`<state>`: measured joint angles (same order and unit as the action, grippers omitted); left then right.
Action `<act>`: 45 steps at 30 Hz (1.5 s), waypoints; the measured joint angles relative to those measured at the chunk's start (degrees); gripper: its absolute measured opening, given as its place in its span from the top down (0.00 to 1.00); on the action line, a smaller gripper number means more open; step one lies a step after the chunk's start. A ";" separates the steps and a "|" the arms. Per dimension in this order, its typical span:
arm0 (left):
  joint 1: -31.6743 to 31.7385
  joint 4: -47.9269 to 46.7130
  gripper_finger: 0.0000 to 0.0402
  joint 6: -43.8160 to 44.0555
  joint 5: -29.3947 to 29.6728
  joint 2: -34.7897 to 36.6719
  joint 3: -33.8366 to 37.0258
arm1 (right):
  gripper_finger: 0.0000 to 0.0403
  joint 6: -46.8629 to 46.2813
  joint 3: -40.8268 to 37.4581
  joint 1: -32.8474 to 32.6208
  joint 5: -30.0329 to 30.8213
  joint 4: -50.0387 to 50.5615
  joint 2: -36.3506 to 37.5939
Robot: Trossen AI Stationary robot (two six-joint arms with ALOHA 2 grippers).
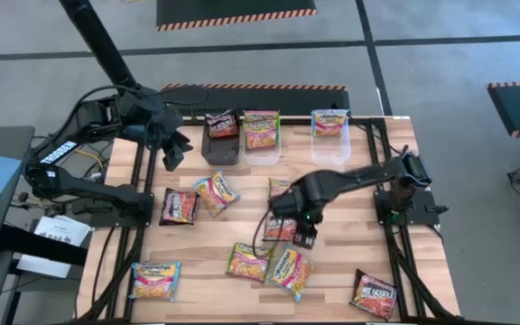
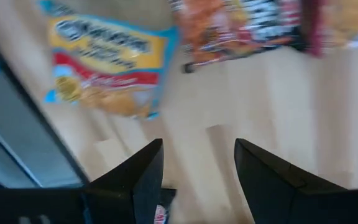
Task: Sort Maruchan noodles
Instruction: Put the blue noodle pack into the right transparent bin
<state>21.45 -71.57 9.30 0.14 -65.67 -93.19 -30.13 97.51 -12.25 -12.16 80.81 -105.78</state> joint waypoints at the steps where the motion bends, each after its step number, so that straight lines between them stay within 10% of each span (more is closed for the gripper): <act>1: 0.00 0.00 0.73 0.00 0.02 0.00 0.00 | 0.45 0.00 0.00 -1.02 -0.68 -0.90 0.00; 24: -0.09 -0.15 0.73 -1.27 0.00 -0.02 0.02 | 0.45 -13.42 -1.32 -13.07 0.13 -17.79 -2.24; 45: -0.09 -1.51 0.73 3.98 0.10 -0.15 0.07 | 0.42 7.55 -1.18 -14.04 1.75 -25.31 -13.53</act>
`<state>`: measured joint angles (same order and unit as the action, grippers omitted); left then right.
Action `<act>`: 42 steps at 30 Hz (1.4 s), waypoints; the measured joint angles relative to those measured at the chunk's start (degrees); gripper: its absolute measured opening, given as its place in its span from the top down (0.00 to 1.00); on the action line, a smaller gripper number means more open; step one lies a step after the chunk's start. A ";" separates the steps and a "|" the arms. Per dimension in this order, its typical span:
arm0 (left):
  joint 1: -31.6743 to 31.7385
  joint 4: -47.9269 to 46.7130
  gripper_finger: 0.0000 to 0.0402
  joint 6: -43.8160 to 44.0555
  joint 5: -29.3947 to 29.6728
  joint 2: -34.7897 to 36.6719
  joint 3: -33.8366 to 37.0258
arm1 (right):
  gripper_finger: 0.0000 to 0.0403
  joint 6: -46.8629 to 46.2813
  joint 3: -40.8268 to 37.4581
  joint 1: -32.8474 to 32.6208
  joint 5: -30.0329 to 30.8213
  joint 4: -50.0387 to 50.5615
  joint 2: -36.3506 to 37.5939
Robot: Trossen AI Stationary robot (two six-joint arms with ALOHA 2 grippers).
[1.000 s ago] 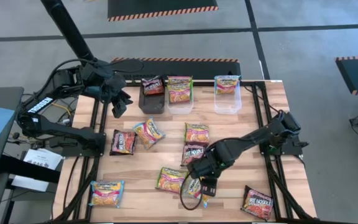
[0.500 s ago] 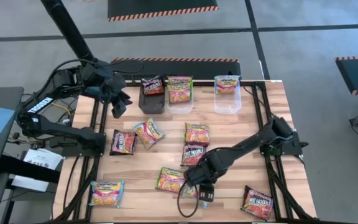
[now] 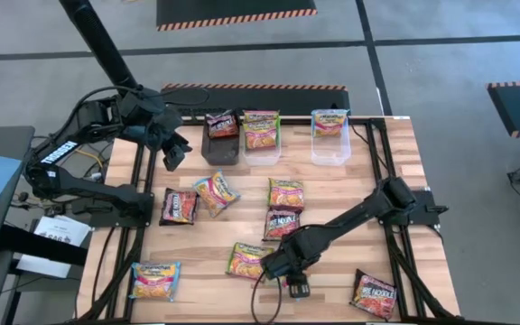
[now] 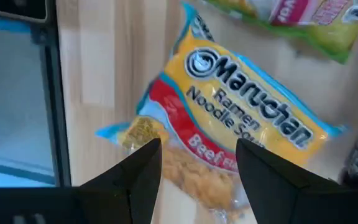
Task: Sort Maruchan noodles
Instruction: Put the blue noodle pack into the right transparent bin
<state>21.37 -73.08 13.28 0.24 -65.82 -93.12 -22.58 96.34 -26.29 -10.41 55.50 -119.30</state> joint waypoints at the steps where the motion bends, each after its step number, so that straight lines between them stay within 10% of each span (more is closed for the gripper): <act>1: 0.00 0.02 0.73 0.03 -0.01 0.00 0.00 | 0.42 0.25 -0.02 -0.01 0.32 -0.62 -0.63; 15: -0.02 -2.06 0.73 0.06 0.12 0.02 0.00 | 0.44 -3.41 0.30 -0.65 1.24 2.91 -6.82; 27: -0.02 -2.12 0.73 -0.55 0.14 0.02 0.00 | 0.95 -11.92 0.20 -0.76 1.26 1.72 -7.72; 42: -0.02 -2.14 0.73 -3.10 0.14 0.02 0.00 | 0.99 -12.51 6.17 -1.15 1.42 8.54 -8.56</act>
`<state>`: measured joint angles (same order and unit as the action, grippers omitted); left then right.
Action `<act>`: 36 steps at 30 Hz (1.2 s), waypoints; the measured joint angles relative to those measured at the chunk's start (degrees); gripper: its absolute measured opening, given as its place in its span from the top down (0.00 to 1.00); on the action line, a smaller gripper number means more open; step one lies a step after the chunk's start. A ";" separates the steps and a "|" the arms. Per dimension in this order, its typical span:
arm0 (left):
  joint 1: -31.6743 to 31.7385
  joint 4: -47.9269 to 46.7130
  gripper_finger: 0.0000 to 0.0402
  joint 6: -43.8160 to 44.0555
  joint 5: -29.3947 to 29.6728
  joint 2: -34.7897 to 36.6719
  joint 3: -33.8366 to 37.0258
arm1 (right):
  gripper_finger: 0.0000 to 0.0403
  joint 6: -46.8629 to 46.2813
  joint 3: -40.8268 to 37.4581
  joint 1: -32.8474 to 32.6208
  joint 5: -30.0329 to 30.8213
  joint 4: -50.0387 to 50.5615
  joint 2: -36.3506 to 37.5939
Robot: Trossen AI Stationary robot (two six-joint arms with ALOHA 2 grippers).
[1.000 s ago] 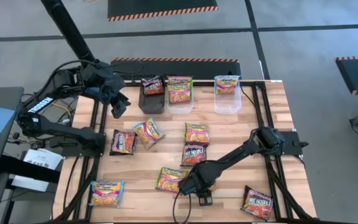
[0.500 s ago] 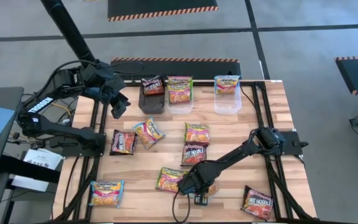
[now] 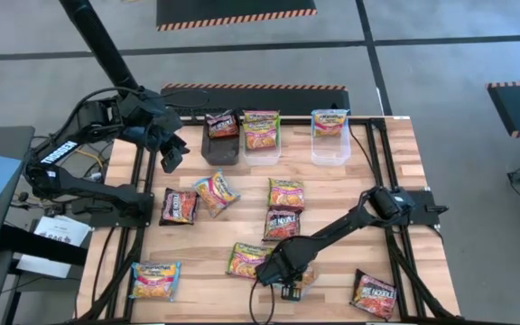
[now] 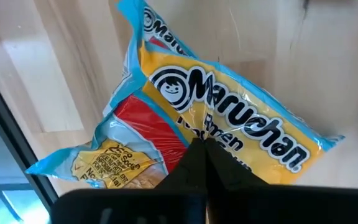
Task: Sort Maruchan noodles
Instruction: Put the blue noodle pack into the right transparent bin
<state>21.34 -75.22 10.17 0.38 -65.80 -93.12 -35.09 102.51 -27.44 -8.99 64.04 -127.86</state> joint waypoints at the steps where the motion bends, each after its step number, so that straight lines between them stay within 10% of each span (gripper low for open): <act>1: 0.00 0.00 0.73 0.00 0.00 0.00 0.00 | 0.99 -0.73 0.20 -0.03 0.24 1.51 -0.01; 25: 0.00 -1.56 0.73 -3.13 0.00 0.00 0.00 | 0.99 -11.15 -0.80 0.15 1.81 19.85 0.92; 36: 0.00 -2.49 0.73 -3.13 0.00 0.02 0.00 | 0.99 -15.95 -12.38 0.54 2.98 18.58 12.97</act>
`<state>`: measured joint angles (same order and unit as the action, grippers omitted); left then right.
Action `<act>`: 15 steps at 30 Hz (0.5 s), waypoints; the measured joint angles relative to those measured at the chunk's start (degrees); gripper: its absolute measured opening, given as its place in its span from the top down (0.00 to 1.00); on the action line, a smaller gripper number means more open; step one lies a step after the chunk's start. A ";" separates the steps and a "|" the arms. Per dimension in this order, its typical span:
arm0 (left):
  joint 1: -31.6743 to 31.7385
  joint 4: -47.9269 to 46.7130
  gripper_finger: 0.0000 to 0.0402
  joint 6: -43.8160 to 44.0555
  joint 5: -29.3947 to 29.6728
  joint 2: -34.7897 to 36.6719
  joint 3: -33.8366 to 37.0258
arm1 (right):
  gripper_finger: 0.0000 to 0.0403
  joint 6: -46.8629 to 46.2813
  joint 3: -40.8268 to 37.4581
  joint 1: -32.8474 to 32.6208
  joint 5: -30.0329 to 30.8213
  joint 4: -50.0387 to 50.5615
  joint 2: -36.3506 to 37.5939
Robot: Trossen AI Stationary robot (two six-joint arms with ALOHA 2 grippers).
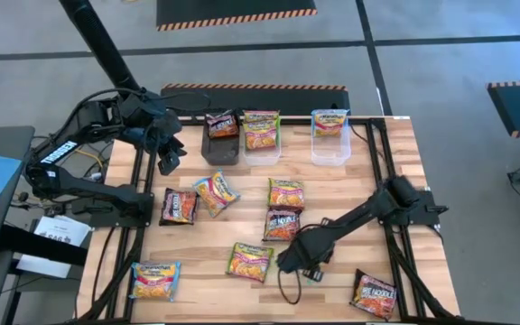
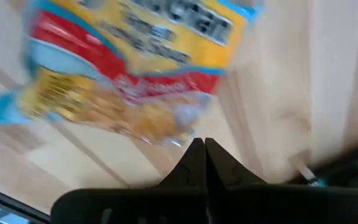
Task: Sort Maruchan noodles
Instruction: Put the blue noodle pack into the right transparent bin
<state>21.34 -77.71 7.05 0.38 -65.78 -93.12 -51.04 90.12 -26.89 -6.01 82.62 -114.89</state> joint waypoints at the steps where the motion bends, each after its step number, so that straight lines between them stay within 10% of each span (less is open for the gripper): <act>1: 0.00 0.00 0.73 0.00 0.00 0.00 0.00 | 0.99 -0.07 -1.80 0.04 -0.01 -0.88 1.54; 15: 0.00 -0.02 0.73 0.82 0.00 0.00 0.00 | 0.98 -2.28 -24.08 7.50 -1.06 -21.79 29.23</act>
<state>21.34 -77.73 7.87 0.38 -65.78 -93.12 -53.33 66.04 -19.39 -7.07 60.83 -85.66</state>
